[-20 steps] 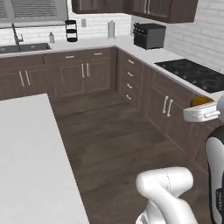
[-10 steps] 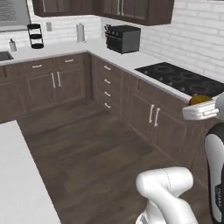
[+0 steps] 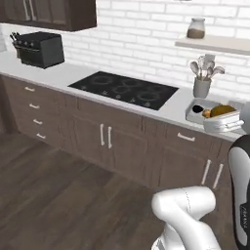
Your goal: Place one avocado and one chicken drumstick in each tupperware on the nearby counter, to pack two identical lunches.
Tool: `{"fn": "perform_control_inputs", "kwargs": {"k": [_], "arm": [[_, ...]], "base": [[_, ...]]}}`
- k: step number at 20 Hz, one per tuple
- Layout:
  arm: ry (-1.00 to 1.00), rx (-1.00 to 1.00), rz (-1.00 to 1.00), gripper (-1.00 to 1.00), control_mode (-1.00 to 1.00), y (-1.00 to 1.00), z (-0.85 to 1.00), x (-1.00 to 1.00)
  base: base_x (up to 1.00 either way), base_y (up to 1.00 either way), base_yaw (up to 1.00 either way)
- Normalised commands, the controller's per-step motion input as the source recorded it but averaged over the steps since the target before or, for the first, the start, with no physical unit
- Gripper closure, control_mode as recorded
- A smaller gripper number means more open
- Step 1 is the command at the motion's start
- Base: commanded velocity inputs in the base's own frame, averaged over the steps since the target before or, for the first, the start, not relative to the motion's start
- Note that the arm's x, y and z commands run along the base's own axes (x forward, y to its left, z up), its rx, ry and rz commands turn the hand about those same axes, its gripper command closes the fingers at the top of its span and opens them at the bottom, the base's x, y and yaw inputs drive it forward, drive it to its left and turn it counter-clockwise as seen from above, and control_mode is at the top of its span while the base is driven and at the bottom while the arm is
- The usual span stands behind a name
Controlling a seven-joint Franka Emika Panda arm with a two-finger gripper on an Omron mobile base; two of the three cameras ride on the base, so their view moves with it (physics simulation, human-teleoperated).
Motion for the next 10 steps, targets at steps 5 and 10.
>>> {"fn": "perform_control_inputs", "kwargs": {"k": [5, 10], "arm": [[0.00, 0.00, 0.00, 1.00, 1.00, 0.00, 0.00, 0.00], [0.00, 0.00, 0.00, 1.00, 1.00, 0.00, 0.00, 0.00]], "base": [[0.51, 0.00, -0.73], [0.81, 0.00, -0.65]]}}
